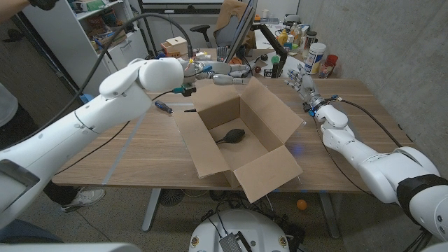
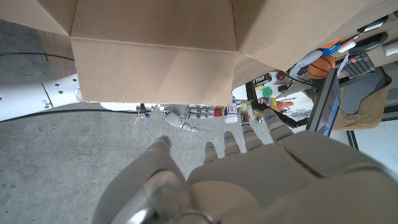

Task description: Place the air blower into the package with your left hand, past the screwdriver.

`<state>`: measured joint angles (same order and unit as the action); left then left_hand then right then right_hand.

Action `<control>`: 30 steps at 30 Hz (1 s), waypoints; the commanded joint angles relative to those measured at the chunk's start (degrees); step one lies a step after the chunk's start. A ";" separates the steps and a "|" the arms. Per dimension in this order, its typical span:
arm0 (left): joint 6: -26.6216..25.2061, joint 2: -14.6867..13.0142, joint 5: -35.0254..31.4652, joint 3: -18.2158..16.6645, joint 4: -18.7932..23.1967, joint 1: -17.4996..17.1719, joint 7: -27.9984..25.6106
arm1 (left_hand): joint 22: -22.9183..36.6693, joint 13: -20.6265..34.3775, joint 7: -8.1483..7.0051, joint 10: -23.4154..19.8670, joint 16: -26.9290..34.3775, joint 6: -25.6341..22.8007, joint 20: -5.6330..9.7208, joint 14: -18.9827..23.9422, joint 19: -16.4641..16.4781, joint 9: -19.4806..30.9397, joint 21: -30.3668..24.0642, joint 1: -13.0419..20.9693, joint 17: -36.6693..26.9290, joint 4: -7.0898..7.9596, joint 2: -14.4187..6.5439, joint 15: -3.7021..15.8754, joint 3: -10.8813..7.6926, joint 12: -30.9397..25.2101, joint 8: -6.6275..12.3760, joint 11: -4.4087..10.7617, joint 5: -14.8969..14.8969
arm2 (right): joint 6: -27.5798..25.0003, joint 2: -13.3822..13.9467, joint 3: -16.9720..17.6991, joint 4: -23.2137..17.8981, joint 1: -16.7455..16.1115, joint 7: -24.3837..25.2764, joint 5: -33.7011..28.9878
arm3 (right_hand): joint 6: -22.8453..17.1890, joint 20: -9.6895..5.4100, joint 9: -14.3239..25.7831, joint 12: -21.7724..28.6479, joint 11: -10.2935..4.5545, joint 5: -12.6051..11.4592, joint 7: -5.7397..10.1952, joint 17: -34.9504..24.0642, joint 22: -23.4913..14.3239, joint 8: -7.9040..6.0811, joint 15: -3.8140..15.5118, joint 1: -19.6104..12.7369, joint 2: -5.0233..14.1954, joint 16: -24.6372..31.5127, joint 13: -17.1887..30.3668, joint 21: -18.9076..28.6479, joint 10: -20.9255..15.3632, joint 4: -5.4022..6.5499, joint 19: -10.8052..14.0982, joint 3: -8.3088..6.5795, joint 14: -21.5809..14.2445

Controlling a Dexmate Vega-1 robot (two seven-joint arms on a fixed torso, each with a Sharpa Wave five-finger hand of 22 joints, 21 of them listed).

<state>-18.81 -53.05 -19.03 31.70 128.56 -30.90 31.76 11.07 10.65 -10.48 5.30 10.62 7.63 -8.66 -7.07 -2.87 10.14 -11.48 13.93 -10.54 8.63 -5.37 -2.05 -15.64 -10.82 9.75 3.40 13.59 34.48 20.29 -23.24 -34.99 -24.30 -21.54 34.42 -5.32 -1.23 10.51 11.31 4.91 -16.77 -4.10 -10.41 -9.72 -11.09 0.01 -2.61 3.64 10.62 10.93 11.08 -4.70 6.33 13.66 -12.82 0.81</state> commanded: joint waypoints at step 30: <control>23.89 -2.76 17.85 -7.99 -15.77 -6.00 -13.69 | 0.14 -0.06 -0.64 1.47 0.24 0.86 0.36 -0.22 0.74 -0.11 -0.66 -1.62 -0.08 -0.07 0.71 0.94 1.26 -0.14 0.45 0.17 0.73 | -6.42 6.39 1.30 -33.34 -18.74 20.58 -3.59 | -0.67 -0.15 0.14 0.18 0.11 -0.30 -0.17 0.02 -0.22 -0.05 -0.14 -0.34 -0.04 0.10 0.20 0.11 -0.54 0.06 0.13 0.38 0.03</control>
<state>-6.98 -56.21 -7.26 24.61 120.06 -36.62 19.73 11.06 10.38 -11.16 6.21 10.62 8.30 -8.30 -7.26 -2.49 9.86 -11.92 12.68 -10.53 8.62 -4.54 -1.50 -14.67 -10.81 9.93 3.49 14.02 29.65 24.11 -22.65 -54.85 -34.14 -8.17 32.80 -5.32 -1.23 10.51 11.31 4.91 -16.77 -4.10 -10.41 -9.72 -11.09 0.01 -2.61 3.64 10.62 10.94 11.08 -4.70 6.51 13.66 -12.64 0.81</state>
